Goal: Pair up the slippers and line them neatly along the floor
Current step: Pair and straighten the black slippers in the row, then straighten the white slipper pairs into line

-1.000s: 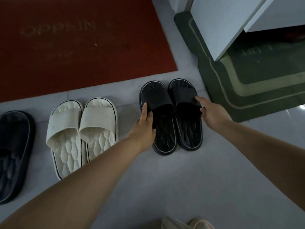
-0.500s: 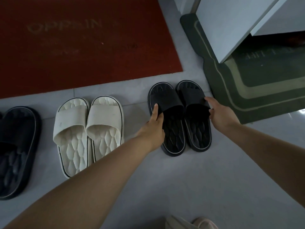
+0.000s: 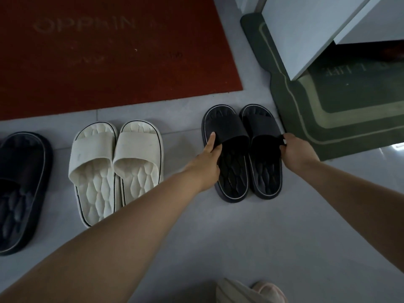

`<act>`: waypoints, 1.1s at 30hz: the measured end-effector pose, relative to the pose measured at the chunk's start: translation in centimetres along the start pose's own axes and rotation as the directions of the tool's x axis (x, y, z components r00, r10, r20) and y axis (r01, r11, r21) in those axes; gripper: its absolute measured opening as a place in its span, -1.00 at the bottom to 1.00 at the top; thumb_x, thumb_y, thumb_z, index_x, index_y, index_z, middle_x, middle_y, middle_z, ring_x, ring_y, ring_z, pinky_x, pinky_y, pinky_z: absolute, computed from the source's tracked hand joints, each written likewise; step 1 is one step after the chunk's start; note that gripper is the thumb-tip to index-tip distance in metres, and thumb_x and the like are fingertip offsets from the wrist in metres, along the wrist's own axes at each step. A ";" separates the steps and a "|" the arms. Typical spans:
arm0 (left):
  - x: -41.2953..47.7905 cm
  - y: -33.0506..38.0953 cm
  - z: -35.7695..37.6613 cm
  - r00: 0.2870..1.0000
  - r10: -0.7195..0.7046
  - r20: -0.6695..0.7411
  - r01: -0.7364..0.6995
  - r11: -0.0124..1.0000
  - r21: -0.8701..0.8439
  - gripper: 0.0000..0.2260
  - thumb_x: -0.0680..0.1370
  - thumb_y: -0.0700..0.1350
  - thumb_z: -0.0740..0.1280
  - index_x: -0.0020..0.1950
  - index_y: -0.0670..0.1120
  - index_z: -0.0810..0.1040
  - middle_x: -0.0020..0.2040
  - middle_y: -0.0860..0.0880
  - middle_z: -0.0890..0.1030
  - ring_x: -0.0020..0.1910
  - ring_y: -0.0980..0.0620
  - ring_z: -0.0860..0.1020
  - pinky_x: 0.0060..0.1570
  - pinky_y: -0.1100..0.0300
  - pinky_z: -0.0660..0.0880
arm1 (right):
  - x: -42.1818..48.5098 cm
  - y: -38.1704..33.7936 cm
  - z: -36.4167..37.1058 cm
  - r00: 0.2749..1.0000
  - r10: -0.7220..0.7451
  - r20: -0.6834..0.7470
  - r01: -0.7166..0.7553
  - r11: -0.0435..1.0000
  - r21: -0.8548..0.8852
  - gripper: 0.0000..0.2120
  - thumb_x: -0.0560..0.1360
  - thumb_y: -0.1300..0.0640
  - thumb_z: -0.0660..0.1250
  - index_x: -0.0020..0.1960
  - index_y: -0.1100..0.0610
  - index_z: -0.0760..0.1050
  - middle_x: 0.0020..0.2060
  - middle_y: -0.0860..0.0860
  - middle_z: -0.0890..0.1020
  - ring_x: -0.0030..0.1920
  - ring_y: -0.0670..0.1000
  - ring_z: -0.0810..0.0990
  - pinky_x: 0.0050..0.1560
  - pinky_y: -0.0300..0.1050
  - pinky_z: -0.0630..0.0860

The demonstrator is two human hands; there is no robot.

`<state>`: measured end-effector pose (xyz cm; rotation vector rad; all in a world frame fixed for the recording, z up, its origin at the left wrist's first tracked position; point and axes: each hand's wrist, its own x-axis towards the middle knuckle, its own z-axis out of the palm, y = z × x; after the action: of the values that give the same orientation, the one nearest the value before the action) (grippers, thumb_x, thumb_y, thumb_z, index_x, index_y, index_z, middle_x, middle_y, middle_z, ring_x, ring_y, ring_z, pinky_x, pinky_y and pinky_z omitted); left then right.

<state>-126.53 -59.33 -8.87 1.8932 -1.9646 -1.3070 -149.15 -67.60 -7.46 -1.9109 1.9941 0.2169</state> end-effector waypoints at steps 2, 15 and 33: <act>0.1 -0.2 0.0 1.000 0.001 -0.009 -0.002 1.000 -0.008 -0.43 0.58 -0.23 0.12 0.53 0.00 -0.04 0.53 0.10 -0.32 0.45 -0.03 0.28 0.00 0.28 0.34 | 0.0 0.1 0.0 1.000 0.004 0.000 -0.004 1.000 0.007 -0.65 0.54 0.24 0.14 0.31 0.31 0.32 0.12 0.36 0.55 0.15 0.36 0.49 0.08 0.11 0.43; -1.1 -1.8 -3.3 0.980 0.056 -0.192 -0.021 0.984 0.180 -0.30 0.49 -0.04 0.31 0.51 0.13 -0.02 0.55 -0.08 0.07 0.51 -0.13 0.09 0.49 -0.04 0.01 | -3.5 -7.5 0.0 0.936 -0.339 -0.094 0.333 0.940 -0.073 -0.25 0.35 0.12 0.37 0.45 0.18 0.11 0.39 0.22 0.20 0.37 0.27 0.18 0.39 0.13 0.14; -11.0 -16.0 -11.9 0.846 -0.476 -0.240 0.513 0.849 0.125 -0.33 0.53 -0.29 0.21 0.52 0.10 0.00 0.52 -0.09 0.14 0.36 -0.20 0.37 0.25 -0.05 0.43 | -5.5 -23.5 7.2 0.799 -0.484 0.356 0.461 0.874 0.155 -0.32 0.53 0.06 0.15 0.50 0.13 -0.15 -0.05 0.17 0.58 -0.22 0.09 0.46 -0.32 -0.12 0.30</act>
<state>-104.74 -53.20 -6.47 2.6391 -1.5972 -0.9878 -124.75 -61.48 -8.77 -2.0649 1.2102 0.3581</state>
